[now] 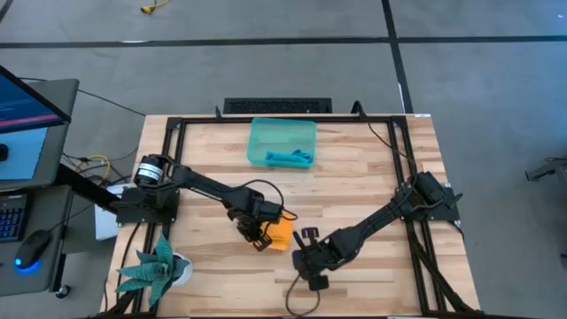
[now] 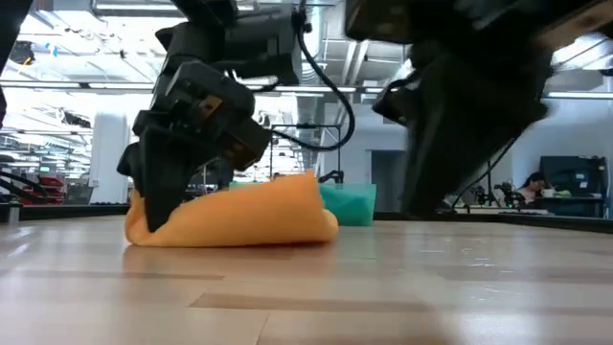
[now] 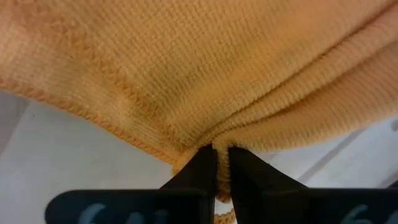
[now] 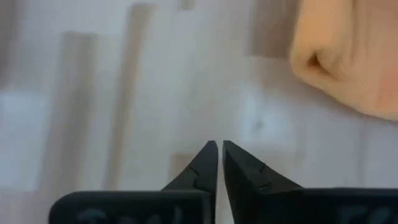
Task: Roll microfiber towels into tight, uniform cylinder then place into a basket
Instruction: Roll the yellow microfiber cloth
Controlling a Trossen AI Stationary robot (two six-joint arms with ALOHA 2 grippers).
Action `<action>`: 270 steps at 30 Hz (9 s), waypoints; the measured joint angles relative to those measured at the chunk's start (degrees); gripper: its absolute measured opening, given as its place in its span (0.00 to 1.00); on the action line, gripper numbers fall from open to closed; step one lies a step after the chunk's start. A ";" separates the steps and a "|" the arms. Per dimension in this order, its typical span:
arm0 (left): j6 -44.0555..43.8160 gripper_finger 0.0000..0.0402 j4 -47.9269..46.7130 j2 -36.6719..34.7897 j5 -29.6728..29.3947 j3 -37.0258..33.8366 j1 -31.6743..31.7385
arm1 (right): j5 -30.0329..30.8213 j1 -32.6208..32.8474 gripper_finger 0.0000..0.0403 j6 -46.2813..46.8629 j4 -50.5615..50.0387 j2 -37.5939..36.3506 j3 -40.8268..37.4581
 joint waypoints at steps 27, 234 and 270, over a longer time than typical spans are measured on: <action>2.65 0.04 -0.88 0.11 -0.13 -0.10 0.52 | -1.15 -7.97 0.16 -18.22 18.82 5.64 -0.03; 0.29 0.36 27.16 -2.74 -48.92 -13.30 -15.50 | 16.54 -12.89 0.56 -24.75 22.62 1.09 -11.67; 13.96 0.36 -1.80 -2.59 -56.42 2.41 -23.64 | 11.89 -14.98 0.09 -10.26 23.79 3.76 -11.78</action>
